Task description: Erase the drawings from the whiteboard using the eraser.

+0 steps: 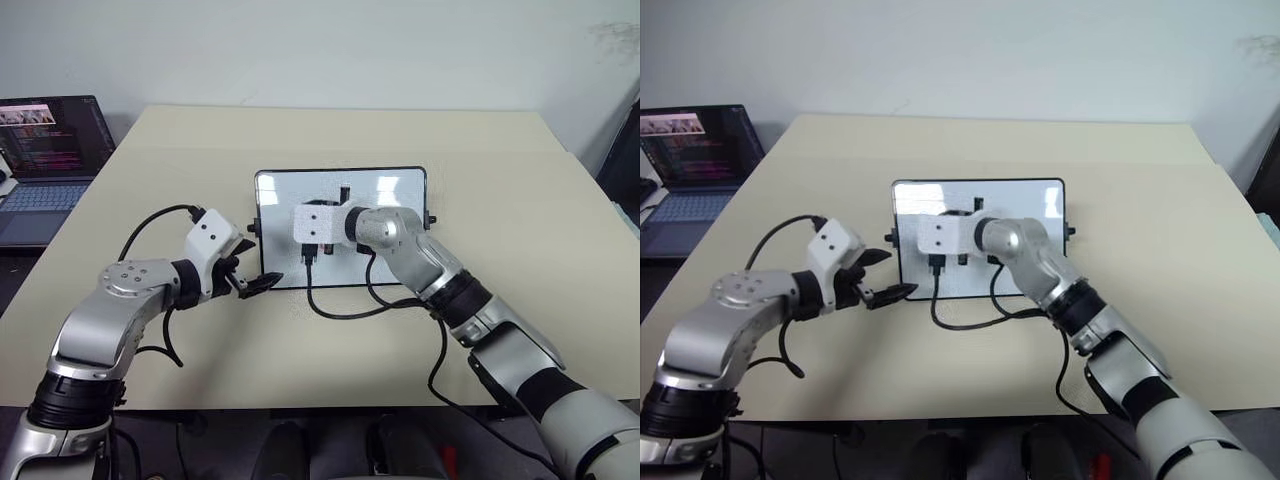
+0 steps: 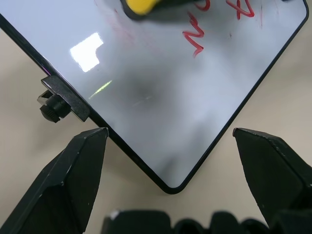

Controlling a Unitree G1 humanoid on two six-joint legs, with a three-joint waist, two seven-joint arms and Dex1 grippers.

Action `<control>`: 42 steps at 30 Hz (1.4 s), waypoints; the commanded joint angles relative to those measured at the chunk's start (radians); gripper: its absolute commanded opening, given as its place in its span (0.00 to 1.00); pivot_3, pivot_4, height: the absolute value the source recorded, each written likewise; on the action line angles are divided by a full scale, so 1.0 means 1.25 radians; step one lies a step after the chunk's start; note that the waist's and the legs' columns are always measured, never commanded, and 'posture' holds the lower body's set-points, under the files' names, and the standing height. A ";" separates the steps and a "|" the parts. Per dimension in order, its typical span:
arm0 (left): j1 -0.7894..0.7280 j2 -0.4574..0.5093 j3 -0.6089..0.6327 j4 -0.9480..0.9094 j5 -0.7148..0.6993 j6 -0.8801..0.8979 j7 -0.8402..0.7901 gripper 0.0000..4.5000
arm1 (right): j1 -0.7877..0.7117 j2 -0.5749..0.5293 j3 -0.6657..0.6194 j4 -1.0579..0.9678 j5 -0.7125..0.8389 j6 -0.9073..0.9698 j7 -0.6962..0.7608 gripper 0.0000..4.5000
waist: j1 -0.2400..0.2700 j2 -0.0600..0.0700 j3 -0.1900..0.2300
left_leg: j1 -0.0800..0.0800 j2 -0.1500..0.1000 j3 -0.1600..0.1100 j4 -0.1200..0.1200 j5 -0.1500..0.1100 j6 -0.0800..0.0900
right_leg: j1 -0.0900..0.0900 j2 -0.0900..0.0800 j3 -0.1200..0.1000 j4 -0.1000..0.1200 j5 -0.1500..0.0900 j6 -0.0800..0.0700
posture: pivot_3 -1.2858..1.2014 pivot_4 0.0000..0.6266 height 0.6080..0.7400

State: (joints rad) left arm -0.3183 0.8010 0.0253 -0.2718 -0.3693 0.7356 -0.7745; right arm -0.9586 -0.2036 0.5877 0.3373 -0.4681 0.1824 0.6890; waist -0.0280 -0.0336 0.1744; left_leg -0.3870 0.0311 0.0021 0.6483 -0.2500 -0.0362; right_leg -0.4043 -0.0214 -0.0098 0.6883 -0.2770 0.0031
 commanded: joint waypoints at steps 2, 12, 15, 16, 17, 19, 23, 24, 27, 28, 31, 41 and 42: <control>-0.002 0.002 0.004 -0.032 0.003 -0.008 0.002 1.00 | 0.026 -0.007 0.009 0.003 -0.015 0.031 0.033 0.26 | -0.001 0.000 0.000 | 0.000 0.000 0.000 0.000 0.000 0.000 | 0.000 0.000 0.000 0.000 0.000 0.000 | 0.52 0.24 1.00; -0.003 -0.002 0.005 -0.035 0.001 -0.009 0.001 1.00 | -0.029 0.056 -0.057 0.046 0.000 -0.023 -0.123 0.26 | -0.001 0.000 0.000 | 0.001 0.001 0.000 -0.001 0.001 -0.001 | 0.000 0.001 0.000 0.001 0.000 0.000 | 0.52 0.24 1.00; -0.002 -0.003 0.005 -0.036 0.000 -0.009 0.001 1.00 | -0.022 0.064 -0.054 0.045 0.004 -0.027 -0.113 0.26 | -0.002 0.000 0.000 | 0.000 0.001 0.000 -0.002 0.001 -0.001 | 0.000 0.001 0.000 -0.002 0.000 -0.001 | 0.52 0.24 1.00; -0.002 -0.003 0.005 -0.035 0.000 -0.009 0.001 1.00 | -0.016 0.064 -0.050 0.042 0.007 -0.024 -0.100 0.26 | -0.002 0.000 0.000 | -0.001 0.001 0.000 -0.002 0.001 -0.001 | -0.001 0.001 0.000 -0.003 0.000 -0.001 | 0.52 0.24 1.00; -0.003 -0.003 0.005 -0.035 0.001 -0.011 0.001 1.00 | -0.009 0.066 -0.054 0.037 0.013 -0.024 -0.097 0.26 | -0.002 0.000 0.000 | -0.001 0.001 0.000 -0.002 0.001 -0.001 | -0.001 0.001 0.000 -0.004 0.000 -0.001 | 0.52 0.24 1.00; -0.002 -0.005 0.005 -0.036 0.003 -0.014 0.004 1.00 | 0.009 0.083 -0.095 0.012 0.055 -0.018 -0.111 0.26 | -0.002 0.000 0.000 | -0.002 0.001 0.000 -0.002 0.001 -0.001 | -0.001 0.001 0.000 -0.005 0.000 -0.001 | 0.52 0.24 1.00; 0.010 -0.023 0.018 -0.052 -0.004 -0.030 0.011 1.00 | 0.065 0.118 -0.249 -0.116 0.200 0.092 -0.113 0.26 | -0.001 0.000 0.001 | -0.006 0.002 -0.001 -0.002 0.000 -0.001 | -0.003 0.001 -0.001 -0.005 0.000 -0.001 | 0.52 0.24 1.00; 0.017 -0.024 0.020 -0.058 -0.006 -0.031 0.011 1.00 | 0.086 0.115 -0.273 -0.159 0.233 0.135 -0.093 0.26 | -0.001 0.000 0.001 | -0.008 0.002 -0.001 -0.002 0.000 -0.001 | -0.004 0.000 -0.001 -0.006 0.000 -0.001 | 0.52 0.24 1.00; 0.031 -0.035 0.028 -0.068 -0.010 -0.052 0.011 1.00 | 0.158 0.096 -0.335 -0.326 0.347 0.291 -0.030 0.26 | 0.004 0.000 0.001 | -0.009 0.001 -0.001 -0.002 0.000 -0.001 | -0.005 -0.001 -0.001 -0.007 0.000 -0.001 | 0.52 0.24 1.00; 0.033 -0.041 0.033 -0.070 -0.014 -0.060 0.011 1.00 | 0.183 0.088 -0.356 -0.388 0.392 0.346 -0.012 0.26 | 0.004 0.000 0.001 | -0.009 0.001 -0.002 -0.002 0.000 -0.001 | -0.005 -0.001 -0.002 -0.007 0.000 -0.001 | 0.52 0.24 1.00; 0.034 -0.055 0.040 -0.067 -0.015 -0.087 0.010 1.00 | 0.260 0.038 -0.413 -0.554 0.498 0.489 0.024 0.26 | 0.004 0.000 0.001 | -0.009 0.001 -0.002 -0.002 0.000 -0.001 | -0.005 -0.001 -0.002 -0.007 0.000 0.000 | 0.52 0.24 1.00; 0.034 -0.062 0.019 -0.043 -0.017 -0.102 -0.018 1.00 | 0.559 -0.224 -0.395 -0.772 0.483 0.434 0.012 0.26 | -0.001 0.000 0.001 | -0.008 0.000 -0.001 -0.002 0.000 -0.001 | -0.004 0.001 -0.001 -0.007 -0.001 0.000 | 0.52 0.24 1.00; 0.031 -0.064 0.017 -0.040 -0.016 -0.101 -0.017 1.00 | 0.581 -0.236 -0.387 -0.769 0.466 0.404 0.000 0.26 | -0.003 0.000 0.001 | -0.008 0.000 0.000 -0.002 0.000 -0.001 | -0.004 0.001 -0.001 -0.007 -0.001 0.001 | 0.52 0.24 1.00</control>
State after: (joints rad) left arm -0.2693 0.7203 0.0444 -0.3082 -0.3798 0.6222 -0.7931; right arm -0.2482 -0.4823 0.0887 -0.5857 0.1533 0.7717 0.7135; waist -0.0315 -0.0334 0.1754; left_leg -0.3963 0.0306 0.0020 0.6456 -0.2503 -0.0371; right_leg -0.4096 -0.0202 -0.0105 0.6799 -0.2790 0.0056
